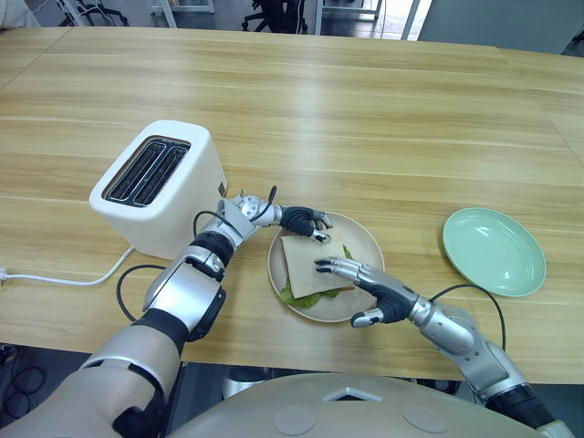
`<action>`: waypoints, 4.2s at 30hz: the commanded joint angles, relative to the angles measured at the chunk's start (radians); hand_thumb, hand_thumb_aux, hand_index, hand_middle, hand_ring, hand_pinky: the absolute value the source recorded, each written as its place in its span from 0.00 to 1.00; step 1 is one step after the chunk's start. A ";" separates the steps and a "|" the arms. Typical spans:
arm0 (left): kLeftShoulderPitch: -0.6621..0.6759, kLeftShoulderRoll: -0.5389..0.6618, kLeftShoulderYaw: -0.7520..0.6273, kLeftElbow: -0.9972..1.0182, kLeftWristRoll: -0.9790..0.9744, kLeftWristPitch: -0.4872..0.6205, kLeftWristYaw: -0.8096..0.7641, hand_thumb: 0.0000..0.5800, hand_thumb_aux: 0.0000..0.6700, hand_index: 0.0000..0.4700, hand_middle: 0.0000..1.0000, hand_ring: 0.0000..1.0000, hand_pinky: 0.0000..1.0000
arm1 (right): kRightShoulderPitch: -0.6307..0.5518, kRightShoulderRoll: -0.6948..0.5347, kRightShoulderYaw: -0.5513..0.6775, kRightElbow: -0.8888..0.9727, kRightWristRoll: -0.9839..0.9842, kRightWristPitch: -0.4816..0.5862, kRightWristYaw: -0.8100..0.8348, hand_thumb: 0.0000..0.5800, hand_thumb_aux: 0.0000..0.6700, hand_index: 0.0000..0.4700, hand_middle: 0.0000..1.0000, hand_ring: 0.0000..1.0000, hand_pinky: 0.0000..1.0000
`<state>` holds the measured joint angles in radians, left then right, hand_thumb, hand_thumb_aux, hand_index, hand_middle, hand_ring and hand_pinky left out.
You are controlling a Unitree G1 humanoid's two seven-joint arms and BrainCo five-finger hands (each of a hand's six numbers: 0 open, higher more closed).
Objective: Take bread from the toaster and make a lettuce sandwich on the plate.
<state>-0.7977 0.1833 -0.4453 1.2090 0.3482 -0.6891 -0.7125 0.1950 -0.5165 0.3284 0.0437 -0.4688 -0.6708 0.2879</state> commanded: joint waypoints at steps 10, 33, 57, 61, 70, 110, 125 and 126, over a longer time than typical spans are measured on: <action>-0.013 -0.026 0.049 -0.019 -0.027 -0.084 0.009 0.78 0.53 0.52 0.61 0.61 0.61 | -0.040 -0.037 0.156 0.292 -0.197 0.131 0.007 0.00 0.00 0.00 0.00 0.00 0.00; -0.137 0.041 0.248 -0.086 -0.090 -0.164 0.380 0.00 0.00 0.00 0.00 0.00 0.00 | -0.056 -0.042 0.133 0.229 -0.127 0.095 -0.050 0.00 0.00 0.00 0.00 0.00 0.00; 0.836 0.370 0.283 -1.368 -1.055 0.437 -0.779 1.00 1.00 0.98 1.00 1.00 1.00 | 0.141 -0.219 0.001 -0.241 0.619 -0.113 0.271 1.00 1.00 0.98 0.96 0.96 0.96; 0.883 0.416 0.201 -1.249 -0.742 0.281 -0.735 1.00 1.00 0.98 1.00 1.00 1.00 | 0.206 -0.314 0.022 -0.220 0.570 -0.149 0.365 1.00 1.00 0.98 0.96 0.96 0.96; 0.844 0.371 0.059 -0.978 -0.337 0.058 -0.540 1.00 1.00 0.98 1.00 1.00 1.00 | 0.145 -0.214 0.067 -0.050 0.269 -0.056 0.347 1.00 1.00 0.98 0.91 0.91 0.91; 0.260 0.009 0.350 -0.075 -0.348 -0.294 0.247 0.24 0.13 0.12 0.87 0.87 0.87 | -0.526 0.238 -0.080 0.772 0.077 -0.184 -0.553 0.00 0.00 0.00 0.25 0.25 0.25; 0.531 -0.033 0.511 -0.875 -0.950 0.118 -0.142 0.00 0.00 0.00 0.00 0.00 0.00 | -0.332 0.189 -0.284 0.245 0.555 -0.161 -0.282 0.00 0.00 0.00 0.00 0.00 0.00; 0.543 -0.035 0.518 -0.907 -0.954 0.130 -0.131 0.00 0.00 0.00 0.00 0.00 0.00 | -0.321 0.189 -0.295 0.218 0.575 -0.149 -0.272 0.00 0.00 0.00 0.00 0.00 0.00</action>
<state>-0.2726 0.1502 0.0648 0.3673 -0.5883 -0.6009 -0.8594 -0.1451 -0.3217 0.0621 0.3138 0.0538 -0.8533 -0.0095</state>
